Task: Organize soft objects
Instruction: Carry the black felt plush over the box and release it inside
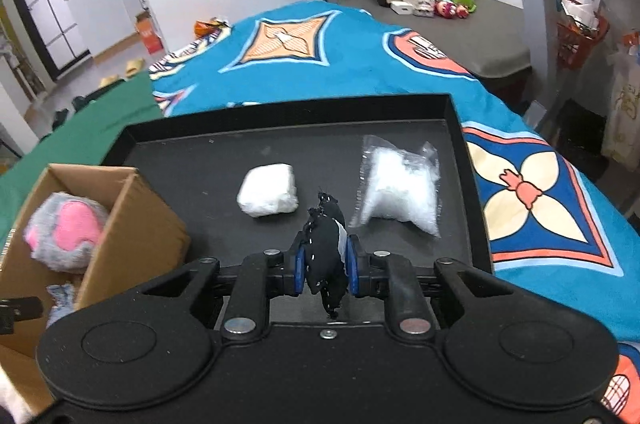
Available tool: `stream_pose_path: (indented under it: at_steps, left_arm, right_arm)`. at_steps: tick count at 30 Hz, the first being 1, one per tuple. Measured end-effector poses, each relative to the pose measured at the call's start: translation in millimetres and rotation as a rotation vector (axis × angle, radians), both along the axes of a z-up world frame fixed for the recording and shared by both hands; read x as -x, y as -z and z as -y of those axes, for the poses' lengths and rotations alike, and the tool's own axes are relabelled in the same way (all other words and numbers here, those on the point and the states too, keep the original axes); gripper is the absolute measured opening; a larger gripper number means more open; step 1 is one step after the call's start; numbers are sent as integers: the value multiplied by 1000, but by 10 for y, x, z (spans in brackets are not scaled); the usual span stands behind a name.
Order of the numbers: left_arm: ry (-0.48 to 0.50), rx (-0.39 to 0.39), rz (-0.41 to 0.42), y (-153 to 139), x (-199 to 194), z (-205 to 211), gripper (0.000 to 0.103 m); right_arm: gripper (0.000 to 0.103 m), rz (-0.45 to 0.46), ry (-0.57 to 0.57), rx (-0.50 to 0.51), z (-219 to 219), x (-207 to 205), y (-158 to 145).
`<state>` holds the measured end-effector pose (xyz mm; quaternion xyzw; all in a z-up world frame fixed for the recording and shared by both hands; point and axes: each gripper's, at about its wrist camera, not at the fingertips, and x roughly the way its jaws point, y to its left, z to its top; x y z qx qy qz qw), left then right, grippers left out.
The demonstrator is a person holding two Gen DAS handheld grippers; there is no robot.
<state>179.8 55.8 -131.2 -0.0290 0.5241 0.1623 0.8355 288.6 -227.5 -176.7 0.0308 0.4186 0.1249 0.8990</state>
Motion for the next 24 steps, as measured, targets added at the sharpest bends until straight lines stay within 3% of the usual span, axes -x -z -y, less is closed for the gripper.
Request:
stream_pose_path:
  at_steps: [8,24]
  left_arm:
    - [5,25,26,-45,65,-47,72]
    - [53,104,82,-66,204,-150,71]
  right_arm:
    - [20,61,-42,-83,-53,114,-210]
    - [20,129,-164,-144,-366,390,-599]
